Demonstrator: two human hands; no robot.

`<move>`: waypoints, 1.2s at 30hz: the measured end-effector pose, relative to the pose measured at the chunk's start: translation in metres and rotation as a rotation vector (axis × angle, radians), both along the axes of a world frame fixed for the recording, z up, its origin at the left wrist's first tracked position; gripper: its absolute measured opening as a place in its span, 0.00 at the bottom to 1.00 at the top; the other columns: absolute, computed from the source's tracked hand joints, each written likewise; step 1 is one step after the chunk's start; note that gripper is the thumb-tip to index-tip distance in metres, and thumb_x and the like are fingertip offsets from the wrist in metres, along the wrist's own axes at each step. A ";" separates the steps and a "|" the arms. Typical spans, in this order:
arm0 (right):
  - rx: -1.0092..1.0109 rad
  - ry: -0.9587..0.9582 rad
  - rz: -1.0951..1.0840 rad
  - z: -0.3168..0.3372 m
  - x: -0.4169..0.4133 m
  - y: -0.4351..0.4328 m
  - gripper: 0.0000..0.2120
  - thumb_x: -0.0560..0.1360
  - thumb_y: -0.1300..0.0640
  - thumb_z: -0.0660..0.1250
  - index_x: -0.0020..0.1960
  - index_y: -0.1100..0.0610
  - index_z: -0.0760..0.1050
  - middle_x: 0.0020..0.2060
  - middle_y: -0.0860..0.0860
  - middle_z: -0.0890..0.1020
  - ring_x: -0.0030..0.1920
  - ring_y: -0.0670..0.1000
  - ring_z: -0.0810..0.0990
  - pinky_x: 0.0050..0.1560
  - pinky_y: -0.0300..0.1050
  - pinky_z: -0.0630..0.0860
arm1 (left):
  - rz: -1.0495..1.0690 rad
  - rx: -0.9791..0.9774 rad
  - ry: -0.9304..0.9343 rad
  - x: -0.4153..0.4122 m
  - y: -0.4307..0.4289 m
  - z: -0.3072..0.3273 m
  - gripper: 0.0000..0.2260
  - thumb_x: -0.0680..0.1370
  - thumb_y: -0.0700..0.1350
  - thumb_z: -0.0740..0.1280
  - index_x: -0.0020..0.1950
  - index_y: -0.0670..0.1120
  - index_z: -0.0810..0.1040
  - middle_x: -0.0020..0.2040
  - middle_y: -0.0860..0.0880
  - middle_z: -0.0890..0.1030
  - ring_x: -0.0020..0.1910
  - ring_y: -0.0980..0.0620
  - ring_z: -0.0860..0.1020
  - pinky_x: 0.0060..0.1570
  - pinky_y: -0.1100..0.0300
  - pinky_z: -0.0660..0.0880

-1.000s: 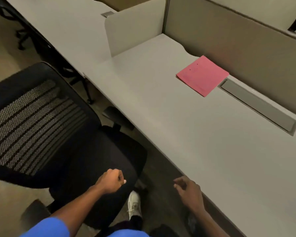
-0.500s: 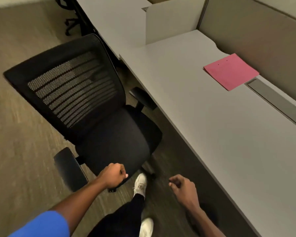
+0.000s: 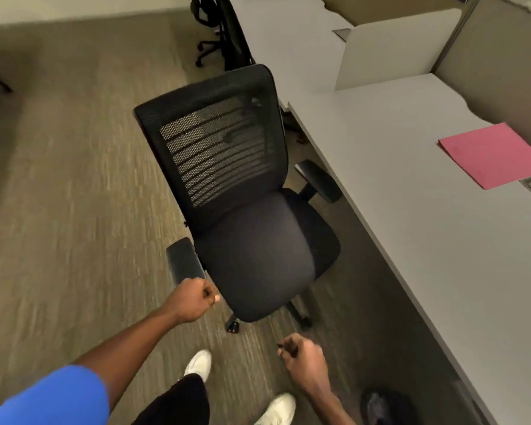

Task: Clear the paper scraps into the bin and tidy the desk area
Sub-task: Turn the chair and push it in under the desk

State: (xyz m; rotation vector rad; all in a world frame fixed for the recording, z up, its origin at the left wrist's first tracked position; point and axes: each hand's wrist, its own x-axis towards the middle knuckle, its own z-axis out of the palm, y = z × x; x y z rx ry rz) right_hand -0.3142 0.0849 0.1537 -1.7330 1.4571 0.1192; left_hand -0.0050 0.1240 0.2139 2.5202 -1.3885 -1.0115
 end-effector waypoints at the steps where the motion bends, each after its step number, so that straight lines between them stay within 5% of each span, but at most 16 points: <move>1: -0.002 0.005 0.024 -0.001 0.011 0.004 0.07 0.75 0.46 0.71 0.52 0.46 0.83 0.46 0.43 0.88 0.51 0.47 0.86 0.51 0.46 0.81 | 0.023 -0.012 -0.002 0.013 0.002 0.002 0.09 0.81 0.50 0.72 0.47 0.46 0.86 0.46 0.48 0.89 0.47 0.47 0.87 0.47 0.55 0.78; 7: -0.042 0.018 0.090 -0.006 0.097 0.013 0.10 0.77 0.47 0.67 0.56 0.46 0.83 0.51 0.45 0.89 0.57 0.51 0.86 0.51 0.47 0.79 | 0.076 -0.084 0.001 0.110 -0.008 0.012 0.08 0.81 0.48 0.73 0.51 0.44 0.87 0.48 0.46 0.89 0.48 0.48 0.86 0.51 0.53 0.80; 12: -0.018 -0.020 -0.064 -0.016 0.186 0.012 0.05 0.73 0.51 0.68 0.45 0.42 0.80 0.35 0.37 0.83 0.50 0.49 0.86 0.47 0.46 0.79 | 0.004 -0.149 -0.003 0.204 -0.041 0.031 0.08 0.81 0.45 0.73 0.49 0.41 0.87 0.45 0.44 0.89 0.46 0.44 0.87 0.53 0.50 0.82; 16: 0.004 -0.031 -0.195 -0.041 0.250 0.020 0.15 0.75 0.50 0.72 0.61 0.46 0.79 0.54 0.48 0.86 0.57 0.55 0.85 0.57 0.50 0.81 | 0.075 -0.215 0.050 0.272 -0.076 0.048 0.10 0.80 0.50 0.75 0.48 0.43 0.85 0.44 0.43 0.88 0.44 0.44 0.87 0.53 0.45 0.84; 19: 0.035 -0.006 -0.412 -0.056 0.289 0.035 0.29 0.74 0.51 0.78 0.71 0.53 0.72 0.64 0.57 0.77 0.61 0.62 0.83 0.62 0.53 0.78 | 0.177 -0.258 0.155 0.311 -0.107 0.067 0.21 0.74 0.61 0.78 0.55 0.46 0.83 0.48 0.45 0.88 0.47 0.45 0.87 0.52 0.45 0.84; 23: 0.053 -0.032 -0.726 -0.063 0.328 0.051 0.41 0.71 0.54 0.81 0.77 0.61 0.65 0.67 0.66 0.74 0.61 0.70 0.81 0.63 0.57 0.78 | 0.240 -0.323 0.289 0.343 -0.152 0.093 0.46 0.68 0.72 0.76 0.76 0.44 0.72 0.64 0.48 0.83 0.61 0.47 0.84 0.64 0.46 0.81; 26: 0.156 -0.179 -0.928 -0.065 0.342 0.056 0.45 0.67 0.57 0.84 0.77 0.61 0.64 0.67 0.64 0.80 0.66 0.67 0.81 0.63 0.55 0.76 | 0.242 -0.421 0.528 0.343 -0.182 0.096 0.24 0.75 0.66 0.74 0.65 0.54 0.80 0.62 0.54 0.86 0.64 0.49 0.84 0.59 0.52 0.81; 28: 0.204 -0.244 -1.013 -0.065 0.346 0.056 0.45 0.67 0.58 0.84 0.77 0.59 0.63 0.65 0.63 0.82 0.65 0.65 0.82 0.62 0.54 0.75 | 0.275 -0.504 0.684 0.336 -0.197 0.091 0.11 0.81 0.57 0.72 0.59 0.53 0.84 0.60 0.54 0.88 0.65 0.46 0.85 0.53 0.56 0.82; 31: 0.235 -0.306 -1.100 -0.067 0.344 0.052 0.42 0.67 0.63 0.82 0.76 0.60 0.67 0.60 0.62 0.84 0.59 0.63 0.84 0.62 0.53 0.79 | 0.341 -0.578 0.705 0.329 -0.205 0.081 0.13 0.85 0.54 0.66 0.61 0.47 0.83 0.64 0.45 0.87 0.66 0.41 0.84 0.65 0.44 0.82; 34: 0.230 -0.382 -1.193 -0.066 0.336 0.049 0.36 0.68 0.69 0.80 0.74 0.62 0.70 0.48 0.53 0.82 0.41 0.51 0.82 0.39 0.33 0.80 | 0.349 -0.575 0.635 0.324 -0.199 0.072 0.18 0.82 0.60 0.65 0.60 0.47 0.82 0.64 0.44 0.86 0.65 0.40 0.84 0.69 0.35 0.78; 36: 0.237 -0.429 -1.246 -0.065 0.330 0.051 0.35 0.70 0.71 0.78 0.73 0.60 0.71 0.45 0.50 0.81 0.41 0.50 0.82 0.34 0.41 0.84 | 0.348 -0.573 0.603 0.321 -0.193 0.070 0.18 0.81 0.62 0.65 0.56 0.49 0.82 0.64 0.42 0.86 0.65 0.39 0.84 0.67 0.33 0.79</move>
